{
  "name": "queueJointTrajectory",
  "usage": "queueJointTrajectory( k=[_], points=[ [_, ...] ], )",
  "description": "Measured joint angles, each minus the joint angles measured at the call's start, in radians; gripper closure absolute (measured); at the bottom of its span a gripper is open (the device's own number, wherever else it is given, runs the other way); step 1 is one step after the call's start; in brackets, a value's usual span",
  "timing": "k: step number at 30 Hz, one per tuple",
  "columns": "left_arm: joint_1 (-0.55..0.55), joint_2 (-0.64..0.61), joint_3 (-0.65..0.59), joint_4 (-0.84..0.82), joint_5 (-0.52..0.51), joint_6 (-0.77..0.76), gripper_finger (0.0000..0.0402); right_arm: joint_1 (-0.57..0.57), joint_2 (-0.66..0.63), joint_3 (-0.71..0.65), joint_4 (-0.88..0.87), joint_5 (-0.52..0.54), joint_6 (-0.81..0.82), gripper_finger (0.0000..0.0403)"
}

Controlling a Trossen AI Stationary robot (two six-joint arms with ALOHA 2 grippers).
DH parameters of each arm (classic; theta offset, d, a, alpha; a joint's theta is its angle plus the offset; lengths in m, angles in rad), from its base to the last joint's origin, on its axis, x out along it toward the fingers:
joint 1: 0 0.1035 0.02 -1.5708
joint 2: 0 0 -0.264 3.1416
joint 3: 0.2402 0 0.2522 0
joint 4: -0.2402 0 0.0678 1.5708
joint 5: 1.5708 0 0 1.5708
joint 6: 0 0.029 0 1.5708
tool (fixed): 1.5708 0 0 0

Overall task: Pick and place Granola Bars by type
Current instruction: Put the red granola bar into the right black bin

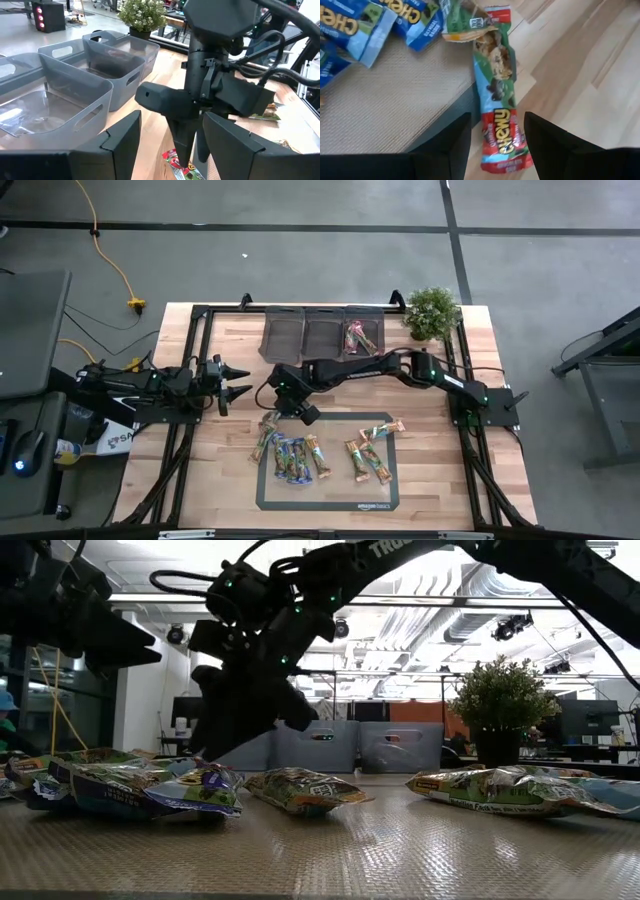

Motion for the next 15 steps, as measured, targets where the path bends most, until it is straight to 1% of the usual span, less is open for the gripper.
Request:
queueJointTrajectory(
  k=[11, 15],
  points=[
    [0.000, 0.000, 0.000, 0.000, 0.000, 0.000, 0.0190, 0.000, 0.029, 0.000, 0.015, -0.004, -0.006, 0.0235],
    [0.000, 0.000, 0.000, 0.000, 0.000, 0.000, 0.0190, 0.000, 0.039, 0.000, 0.022, -0.004, 0.020, 0.0235]
  ],
)
